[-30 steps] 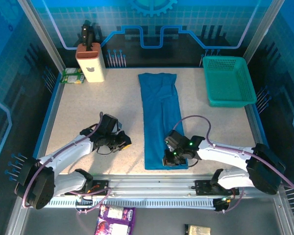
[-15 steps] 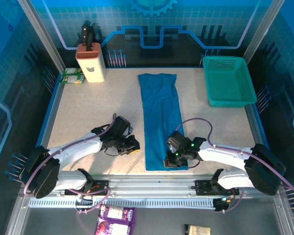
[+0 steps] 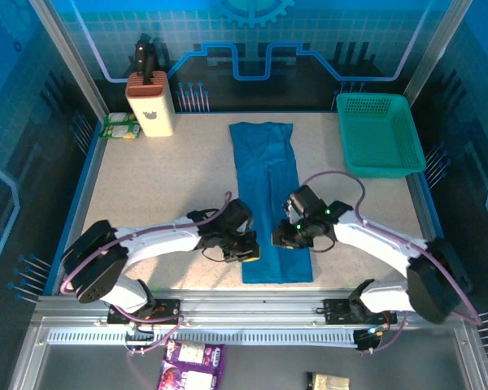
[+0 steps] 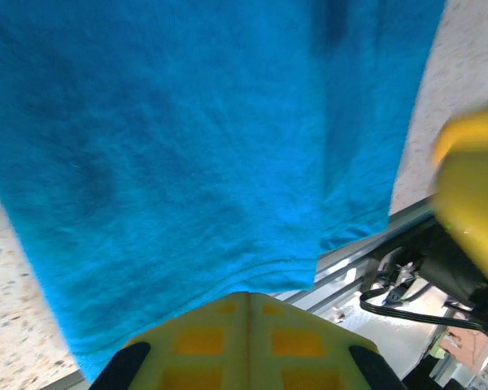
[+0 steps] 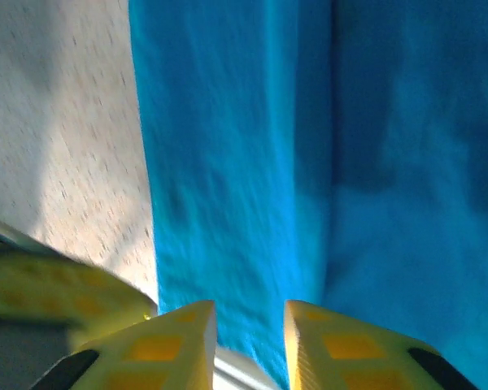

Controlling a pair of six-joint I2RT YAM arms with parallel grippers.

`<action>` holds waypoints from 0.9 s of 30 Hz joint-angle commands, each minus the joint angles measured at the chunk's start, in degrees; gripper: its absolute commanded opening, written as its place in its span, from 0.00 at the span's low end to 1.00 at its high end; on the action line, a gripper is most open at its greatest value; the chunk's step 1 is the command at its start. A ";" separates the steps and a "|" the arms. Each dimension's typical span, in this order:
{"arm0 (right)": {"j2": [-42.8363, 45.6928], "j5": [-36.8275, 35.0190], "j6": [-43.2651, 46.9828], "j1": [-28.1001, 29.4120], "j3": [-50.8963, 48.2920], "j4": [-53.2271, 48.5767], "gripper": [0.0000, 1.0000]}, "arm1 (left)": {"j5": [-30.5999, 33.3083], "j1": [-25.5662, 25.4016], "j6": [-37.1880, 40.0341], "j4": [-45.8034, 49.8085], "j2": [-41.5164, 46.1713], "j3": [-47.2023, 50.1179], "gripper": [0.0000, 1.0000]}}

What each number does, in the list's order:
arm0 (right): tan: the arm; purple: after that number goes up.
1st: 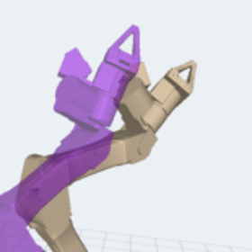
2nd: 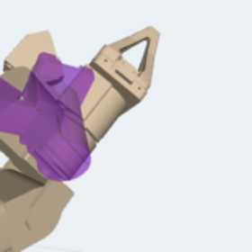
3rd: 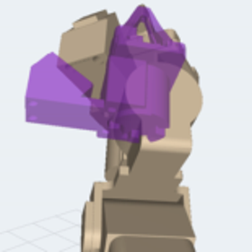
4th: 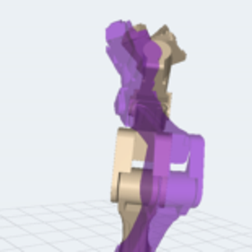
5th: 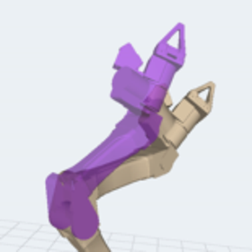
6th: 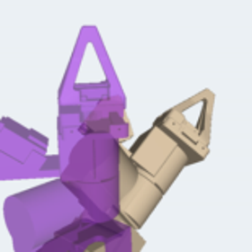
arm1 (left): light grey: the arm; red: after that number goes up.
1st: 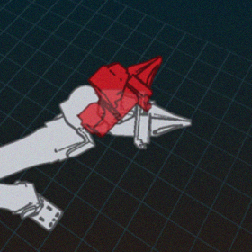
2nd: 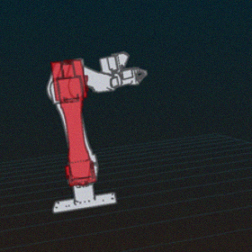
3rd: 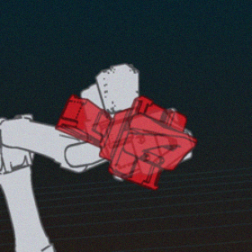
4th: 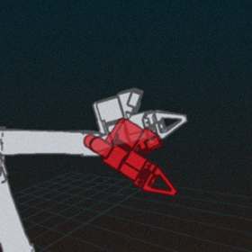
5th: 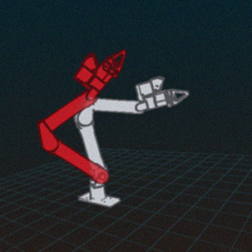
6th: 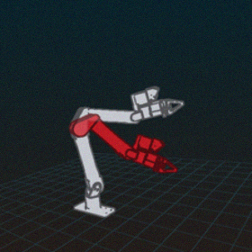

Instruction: Fold the inside-out t-shirt

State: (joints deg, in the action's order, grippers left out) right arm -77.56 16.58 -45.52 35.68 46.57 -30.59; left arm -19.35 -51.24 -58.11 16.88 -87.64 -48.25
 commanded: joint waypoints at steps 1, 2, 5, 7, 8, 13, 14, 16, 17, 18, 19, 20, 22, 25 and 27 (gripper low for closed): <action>-7.85 6.85 4.75 -4.07 6.22 7.68 0.25 | -0.85 -2.10 -2.31 -1.15 -3.91 -1.06 0.03; -10.65 8.09 4.89 -4.86 7.82 8.88 0.24 | -0.62 -2.37 -2.32 -0.71 -4.65 -0.90 0.03; -19.00 11.06 6.98 -6.46 13.79 10.12 0.23 | 1.18 -2.55 -2.18 0.48 -5.35 1.21 0.02; -23.98 11.77 8.24 -7.36 16.52 10.55 0.22 | 2.15 -2.02 -1.63 2.27 -5.22 2.64 0.02; -25.92 12.33 8.33 -7.95 17.02 11.50 0.21 | 2.63 -1.75 -1.11 3.17 -4.96 3.07 0.02; -33.60 10.66 10.10 -9.40 19.70 10.76 0.19 | 3.49 -0.05 0.23 5.30 -3.00 5.51 0.02; -34.02 10.46 10.19 -9.34 19.96 10.67 0.19 | 3.72 0.21 0.88 6.20 -2.81 5.37 0.02; -34.00 11.63 9.21 -9.34 19.49 12.07 0.19 | 4.84 0.52 1.87 8.81 -2.13 4.71 0.02; -33.66 11.92 9.01 -9.32 19.44 12.13 0.19 | 5.13 0.82 2.21 9.70 -1.60 4.37 0.02; -32.77 12.15 8.95 -9.25 19.44 11.89 0.19 | 5.28 1.00 2.72 10.44 -0.84 3.87 0.02; -31.52 12.13 8.96 -9.31 19.28 11.54 0.19 | 5.37 1.14 3.34 10.86 -0.03 3.19 0.02; -30.25 12.16 9.00 -9.36 19.10 11.25 0.19 | 5.15 1.14 4.01 10.82 0.77 2.37 0.03; -27.43 12.45 9.04 -9.66 18.59 10.43 0.19 | 3.34 0.78 4.98 9.64 1.83 0.08 0.04; -24.48 12.94 9.46 -10.60 18.31 9.07 0.21 | 1.01 -0.44 5.56 8.05 0.43 -4.01 0.05; -23.73 12.26 10.27 -11.28 18.75 7.48 0.22 | -0.31 -1.52 5.81 7.26 -2.24 -6.81 0.05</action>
State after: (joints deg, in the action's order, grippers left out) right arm -103.74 28.03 -36.97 25.85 64.90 -20.21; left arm -16.71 -51.44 -54.41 24.97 -88.01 -51.03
